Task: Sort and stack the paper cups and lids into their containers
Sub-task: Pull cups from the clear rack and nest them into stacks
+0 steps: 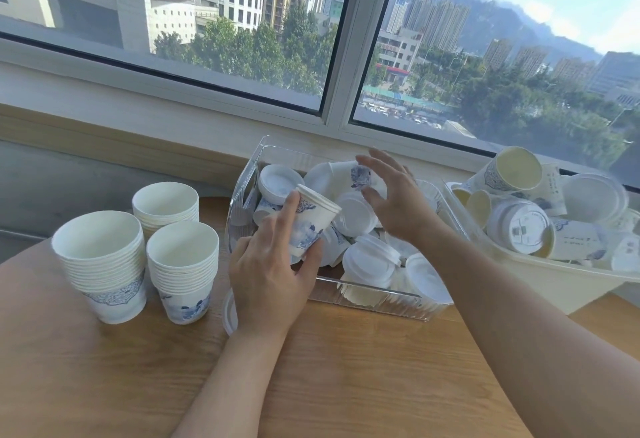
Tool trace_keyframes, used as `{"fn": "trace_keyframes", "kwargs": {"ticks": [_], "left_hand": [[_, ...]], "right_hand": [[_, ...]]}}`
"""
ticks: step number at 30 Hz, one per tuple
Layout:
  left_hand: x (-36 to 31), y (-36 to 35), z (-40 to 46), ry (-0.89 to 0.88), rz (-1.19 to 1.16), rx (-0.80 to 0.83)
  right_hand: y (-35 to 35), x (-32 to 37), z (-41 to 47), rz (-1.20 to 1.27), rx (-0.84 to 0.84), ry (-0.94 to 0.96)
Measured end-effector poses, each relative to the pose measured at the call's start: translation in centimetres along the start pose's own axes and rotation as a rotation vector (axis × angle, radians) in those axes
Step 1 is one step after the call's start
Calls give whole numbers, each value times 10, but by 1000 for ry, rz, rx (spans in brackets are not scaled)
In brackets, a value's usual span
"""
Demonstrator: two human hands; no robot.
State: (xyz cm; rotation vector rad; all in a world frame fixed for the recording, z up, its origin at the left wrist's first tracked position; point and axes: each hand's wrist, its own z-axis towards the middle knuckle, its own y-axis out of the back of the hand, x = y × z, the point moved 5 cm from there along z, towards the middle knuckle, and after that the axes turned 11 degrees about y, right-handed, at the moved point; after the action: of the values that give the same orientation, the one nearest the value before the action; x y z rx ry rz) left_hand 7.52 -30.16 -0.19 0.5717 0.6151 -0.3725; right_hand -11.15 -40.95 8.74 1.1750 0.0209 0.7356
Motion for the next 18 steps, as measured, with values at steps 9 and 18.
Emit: {"fn": "trace_keyframes", "kwargs": {"ticks": [9,18], "left_hand": [[0,-1,0,7,-14,9],[1,-1,0,11,-11,13]], "right_hand": [[4,-6,14,-262,49,-5],[6,-33,5,-166,78,-125]]}}
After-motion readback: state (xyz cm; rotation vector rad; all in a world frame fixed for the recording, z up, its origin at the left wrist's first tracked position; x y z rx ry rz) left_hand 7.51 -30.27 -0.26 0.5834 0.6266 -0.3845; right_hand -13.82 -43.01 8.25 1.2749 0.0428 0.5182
